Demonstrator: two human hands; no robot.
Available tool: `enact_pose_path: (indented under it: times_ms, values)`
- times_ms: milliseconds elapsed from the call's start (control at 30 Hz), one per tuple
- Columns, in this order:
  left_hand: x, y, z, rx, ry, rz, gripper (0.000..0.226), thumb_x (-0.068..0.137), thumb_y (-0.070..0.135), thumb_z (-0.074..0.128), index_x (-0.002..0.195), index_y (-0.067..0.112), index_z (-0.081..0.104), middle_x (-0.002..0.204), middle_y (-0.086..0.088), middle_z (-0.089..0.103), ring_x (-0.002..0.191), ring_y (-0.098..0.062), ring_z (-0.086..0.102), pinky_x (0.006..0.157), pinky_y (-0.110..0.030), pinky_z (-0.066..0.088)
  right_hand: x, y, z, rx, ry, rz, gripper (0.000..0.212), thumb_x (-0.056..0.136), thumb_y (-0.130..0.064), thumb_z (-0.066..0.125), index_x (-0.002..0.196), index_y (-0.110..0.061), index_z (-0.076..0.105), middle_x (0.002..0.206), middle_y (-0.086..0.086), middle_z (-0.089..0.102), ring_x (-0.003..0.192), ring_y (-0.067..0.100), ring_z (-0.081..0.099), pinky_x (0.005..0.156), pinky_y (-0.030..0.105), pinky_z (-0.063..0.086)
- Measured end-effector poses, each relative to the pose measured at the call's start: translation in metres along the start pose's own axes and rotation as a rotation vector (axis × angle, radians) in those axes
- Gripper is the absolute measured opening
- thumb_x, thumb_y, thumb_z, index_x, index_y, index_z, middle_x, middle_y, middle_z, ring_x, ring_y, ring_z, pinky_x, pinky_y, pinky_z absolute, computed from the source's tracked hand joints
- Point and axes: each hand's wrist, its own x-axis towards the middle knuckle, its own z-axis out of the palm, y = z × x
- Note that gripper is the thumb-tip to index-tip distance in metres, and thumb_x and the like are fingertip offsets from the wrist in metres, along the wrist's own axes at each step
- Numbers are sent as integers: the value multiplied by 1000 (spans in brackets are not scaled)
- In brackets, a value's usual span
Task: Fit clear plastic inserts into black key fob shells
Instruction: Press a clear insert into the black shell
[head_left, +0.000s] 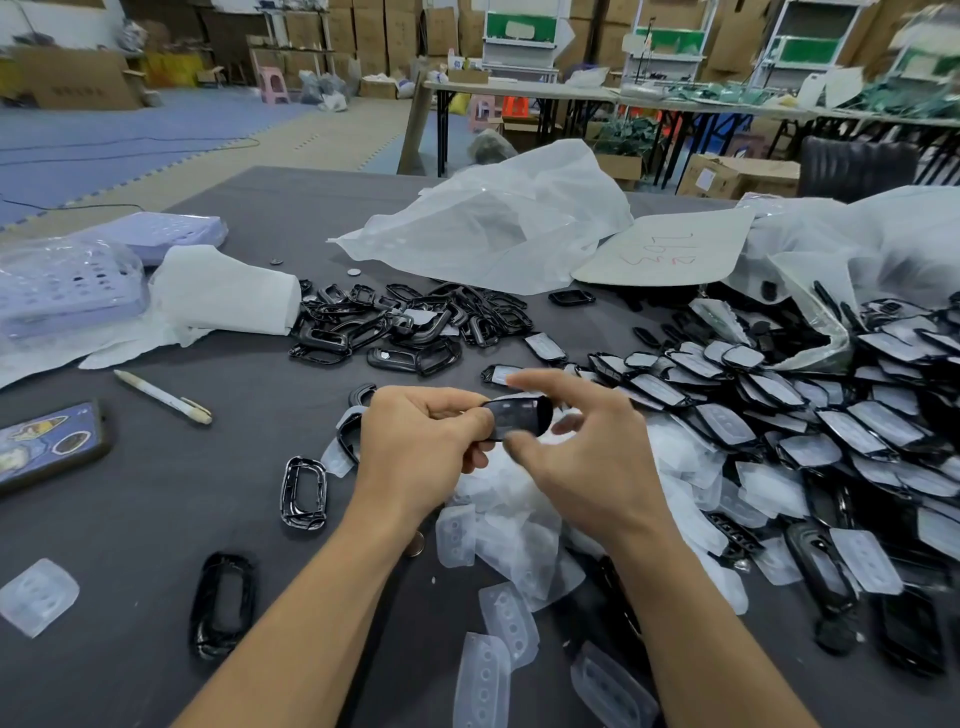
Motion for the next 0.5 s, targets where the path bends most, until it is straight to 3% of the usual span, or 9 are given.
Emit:
enact_pose_path:
  times_ms: [100,167,267,367,400,433,500]
  values:
    - [1,-1,-1,28,-18,-28,28,83,-4,71,70,18,83,59,-12,71,45,-17,61,45,-24,48,-1,-2,-1,-188,-35,-60,47,70,-18,85,111,-38,76,106,-21,69,105,-6,57,90,3,39]
    - [1,-1,0,45,-26,-36,27,84,0,72,72,21,83,61,-10,73,48,-17,64,46,-24,50,-1,-2,-4,-197,-23,-50,45,69,-17,86,108,-38,78,101,-21,68,97,-14,55,86,-2,34]
    - [0,-1,1,17,14,-45,24,87,9,74,73,26,84,68,-7,77,56,-19,73,48,-23,53,3,1,-17,-157,-62,17,40,67,-14,86,98,-38,81,81,-35,67,88,-24,55,76,-4,35]
    - [2,-3,-1,1,74,-48,19,88,10,76,74,21,83,69,-7,78,58,-19,74,49,-23,54,13,11,-43,-199,71,135,42,72,-15,86,108,-35,80,84,-31,70,92,-10,65,79,-2,41]
    - [2,-3,-1,5,87,-45,17,88,9,76,76,20,82,69,-7,78,56,-18,74,50,-22,55,17,16,-53,-256,183,186,49,74,-18,86,120,-33,75,96,-22,73,102,0,67,91,4,44]
    - [3,-4,-1,11,96,-42,16,88,8,76,78,19,82,68,-6,77,56,-18,73,51,-22,56,18,21,-61,-341,285,245,61,77,-22,87,134,-29,67,112,-8,72,120,15,62,107,20,43]
    - [4,-4,-2,46,121,-26,17,89,9,76,77,21,81,66,-3,77,55,-15,72,54,-23,57,16,24,-66,-444,400,331,77,81,-22,85,150,-23,49,139,7,60,140,28,43,121,43,27]
